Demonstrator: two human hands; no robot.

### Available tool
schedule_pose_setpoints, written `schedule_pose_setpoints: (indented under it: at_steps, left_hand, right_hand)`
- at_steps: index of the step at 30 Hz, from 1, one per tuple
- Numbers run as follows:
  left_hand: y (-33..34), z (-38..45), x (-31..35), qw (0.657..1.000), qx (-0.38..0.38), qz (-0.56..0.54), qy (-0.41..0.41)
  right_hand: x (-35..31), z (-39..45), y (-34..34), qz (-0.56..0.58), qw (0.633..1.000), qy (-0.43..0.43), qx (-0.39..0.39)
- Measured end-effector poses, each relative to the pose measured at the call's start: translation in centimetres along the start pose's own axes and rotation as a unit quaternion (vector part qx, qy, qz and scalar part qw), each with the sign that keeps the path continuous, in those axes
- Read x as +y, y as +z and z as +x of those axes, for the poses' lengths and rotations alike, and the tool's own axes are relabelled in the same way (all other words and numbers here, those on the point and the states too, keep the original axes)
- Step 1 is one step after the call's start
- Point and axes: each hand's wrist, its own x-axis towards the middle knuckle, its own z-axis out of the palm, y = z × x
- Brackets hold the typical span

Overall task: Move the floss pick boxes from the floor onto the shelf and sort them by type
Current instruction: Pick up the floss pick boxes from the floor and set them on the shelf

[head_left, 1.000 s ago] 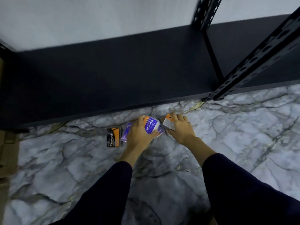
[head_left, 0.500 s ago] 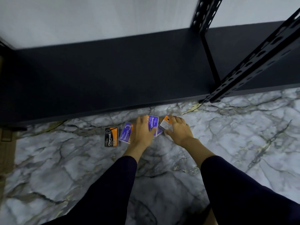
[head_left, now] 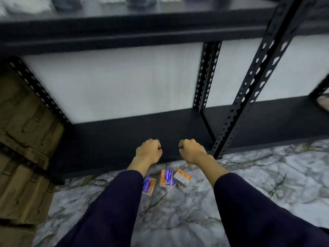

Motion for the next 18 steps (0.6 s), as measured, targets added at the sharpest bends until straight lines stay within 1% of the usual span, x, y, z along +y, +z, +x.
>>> schedule_pose_setpoints:
  at_steps: [5,10,14,18]
  left_hand:
    - [-10.0,-4.6,3.6,0.997,0.061,0.035,0.017]
    - [-18.5,-8.6,6.7,0.989,0.129,0.072,0.019]
    - [-24.0,-10.4,8.5,0.981,0.173,0.085,0.031]
    - [-28.4,-11.4,9.8,0.969,0.229,0.082,0.049]
  right_hand:
    - [-4.1,-4.7,-10.1,-0.022,0.997,-0.041,0.060]
    - [-8.2,-9.0,-18.7,-0.031,0.990,-0.061,0.126]
    - [-10.7,-10.8,-23.8,-0.041,0.981,-0.077,0.171]
    - [-12.9,-11.4,-27.5,-0.040,0.971,-0.098,0.216]
